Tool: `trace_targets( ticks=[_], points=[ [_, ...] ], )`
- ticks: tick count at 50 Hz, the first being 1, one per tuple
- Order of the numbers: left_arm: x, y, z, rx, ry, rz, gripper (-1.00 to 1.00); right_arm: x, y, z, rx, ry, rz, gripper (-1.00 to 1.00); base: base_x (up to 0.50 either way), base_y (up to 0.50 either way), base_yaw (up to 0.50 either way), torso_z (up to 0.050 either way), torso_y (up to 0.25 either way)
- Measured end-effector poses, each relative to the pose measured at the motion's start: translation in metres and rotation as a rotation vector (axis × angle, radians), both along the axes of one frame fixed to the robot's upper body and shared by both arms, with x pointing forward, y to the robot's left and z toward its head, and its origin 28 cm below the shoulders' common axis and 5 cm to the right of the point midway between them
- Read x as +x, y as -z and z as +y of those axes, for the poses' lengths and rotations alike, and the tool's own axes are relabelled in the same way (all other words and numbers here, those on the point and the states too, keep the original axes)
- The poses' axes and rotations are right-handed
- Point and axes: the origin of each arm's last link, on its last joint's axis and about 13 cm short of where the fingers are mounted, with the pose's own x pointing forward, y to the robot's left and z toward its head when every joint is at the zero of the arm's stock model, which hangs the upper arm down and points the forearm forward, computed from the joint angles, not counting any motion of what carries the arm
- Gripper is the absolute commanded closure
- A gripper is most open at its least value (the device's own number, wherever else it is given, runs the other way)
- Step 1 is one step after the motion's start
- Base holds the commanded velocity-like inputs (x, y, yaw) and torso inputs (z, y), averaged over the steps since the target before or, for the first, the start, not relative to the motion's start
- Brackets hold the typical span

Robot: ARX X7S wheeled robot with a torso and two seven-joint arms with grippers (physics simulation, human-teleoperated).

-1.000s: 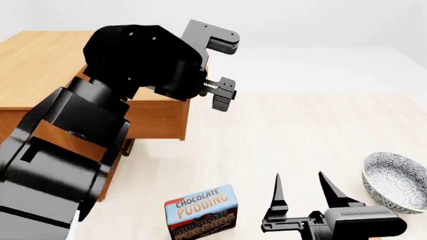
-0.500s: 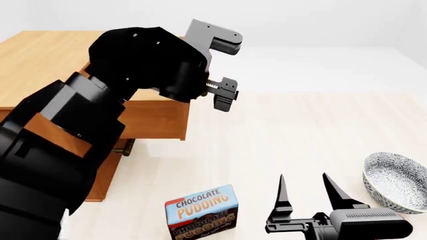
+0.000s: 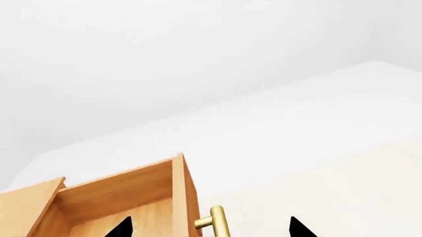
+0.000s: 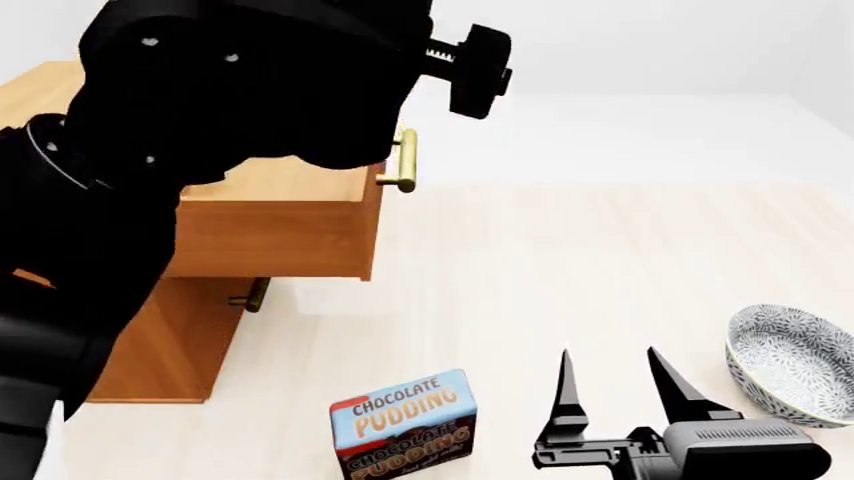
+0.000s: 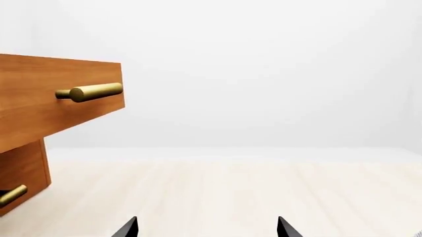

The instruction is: Put the butter at the back in the top drawer of the cabinet and close it.

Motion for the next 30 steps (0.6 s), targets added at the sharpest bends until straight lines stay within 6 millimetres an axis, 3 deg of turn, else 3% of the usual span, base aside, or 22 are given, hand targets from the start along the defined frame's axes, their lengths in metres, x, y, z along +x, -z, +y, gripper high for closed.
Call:
trace_targets(
  ticks=[13, 30],
  points=[
    [-0.03, 0.005, 0.016, 0.062, -0.043, -0.289, -1.0, -0.001, -0.001, 0.0, 0.0, 0.002, -0.002, -1.0, 0.0, 0.0, 0.0, 0.0, 0.0],
    [-0.091, 0.065, 0.084, 0.023, -0.091, -0.514, -1.0, -0.005, -0.015, 0.002, -0.017, 0.025, -0.027, -1.0, 0.0, 0.0, 0.0, 0.0, 0.0]
  ],
)
